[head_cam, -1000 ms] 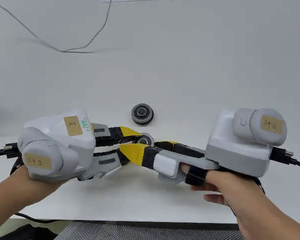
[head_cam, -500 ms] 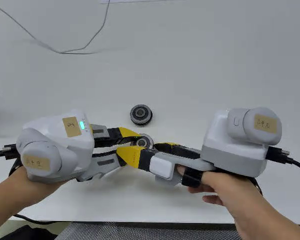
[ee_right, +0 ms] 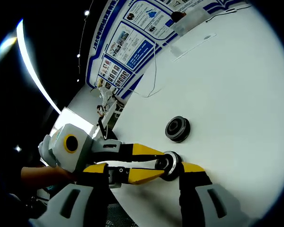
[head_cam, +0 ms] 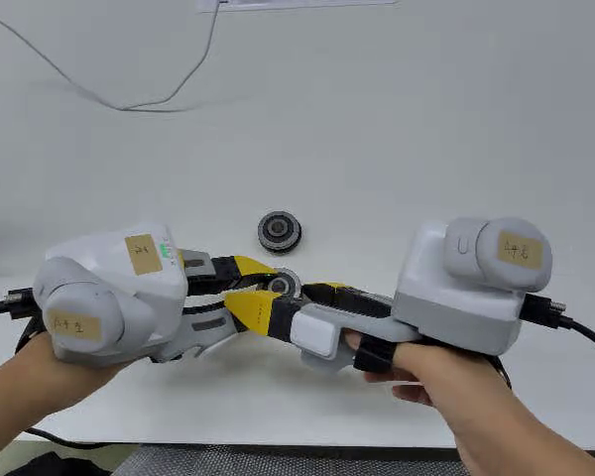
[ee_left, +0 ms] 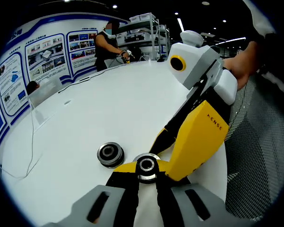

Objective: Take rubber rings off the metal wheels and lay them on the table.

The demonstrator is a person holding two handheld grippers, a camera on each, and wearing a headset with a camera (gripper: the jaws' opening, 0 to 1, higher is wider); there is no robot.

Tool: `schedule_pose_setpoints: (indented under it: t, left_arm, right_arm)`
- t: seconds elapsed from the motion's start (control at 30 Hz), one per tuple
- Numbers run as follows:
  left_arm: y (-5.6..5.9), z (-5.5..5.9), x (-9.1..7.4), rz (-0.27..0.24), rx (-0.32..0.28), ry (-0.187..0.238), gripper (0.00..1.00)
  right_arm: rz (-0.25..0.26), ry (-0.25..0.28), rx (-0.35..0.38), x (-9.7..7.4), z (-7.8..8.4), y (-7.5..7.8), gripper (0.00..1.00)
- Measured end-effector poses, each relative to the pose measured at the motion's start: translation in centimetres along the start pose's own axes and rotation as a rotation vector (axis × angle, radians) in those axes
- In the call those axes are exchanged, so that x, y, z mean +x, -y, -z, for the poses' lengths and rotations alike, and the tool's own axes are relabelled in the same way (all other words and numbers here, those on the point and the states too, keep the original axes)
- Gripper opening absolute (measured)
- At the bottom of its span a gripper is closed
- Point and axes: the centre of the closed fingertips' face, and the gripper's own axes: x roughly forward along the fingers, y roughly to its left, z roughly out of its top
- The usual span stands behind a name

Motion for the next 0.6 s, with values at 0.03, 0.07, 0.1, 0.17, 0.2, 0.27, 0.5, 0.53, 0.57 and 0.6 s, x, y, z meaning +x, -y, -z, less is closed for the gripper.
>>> schedule_pose_setpoints:
  t: [0.03, 0.07, 0.1, 0.17, 0.2, 0.27, 0.5, 0.53, 0.57, 0.6]
  left_arm:
    - [0.0, 0.0, 0.0, 0.001, 0.0, 0.0, 0.12]
    - [0.0, 0.0, 0.0, 0.001, -0.001, 0.0, 0.12]
    - [0.0, 0.0, 0.0, 0.002, -0.001, 0.001, 0.12]
    - [0.0, 0.0, 0.0, 0.001, 0.0, 0.001, 0.12]
    - [0.0, 0.0, 0.0, 0.001, 0.001, 0.0, 0.12]
    - [0.0, 0.0, 0.0, 0.001, 0.003, -0.001, 0.12]
    - [0.0, 0.0, 0.0, 0.001, 0.0, 0.0, 0.12]
    - [0.0, 0.0, 0.0, 0.001, 0.0, 0.001, 0.12]
    - [0.0, 0.0, 0.0, 0.002, 0.0, 0.001, 0.12]
    - [0.0, 0.0, 0.0, 0.002, 0.0, 0.001, 0.13]
  right_arm:
    - [-0.002, -0.001, -0.006, 0.0, 0.0, 0.0, 0.61]
    - [-0.003, 0.001, -0.007, 0.0, 0.0, 0.1, 0.61]
    - [-0.003, 0.005, -0.005, 0.1, -0.1, 0.1, 0.6]
    - [-0.002, 0.011, -0.002, 0.2, -0.2, 0.2, 0.6]
    - [0.0, 0.009, -0.007, 0.2, -0.2, 0.3, 0.6]
    - [0.003, -0.003, -0.038, 0.3, -0.1, 0.0, 0.61]
    - [0.018, -0.044, -0.108, 0.6, 0.4, -0.7, 0.68]
    - [0.019, -0.047, -0.108, 0.5, 0.4, -0.6, 0.68]
    - [0.02, -0.05, -0.102, 0.5, 0.4, -0.6, 0.68]
    - [0.023, -0.053, -0.093, 0.4, 0.4, -0.6, 0.68]
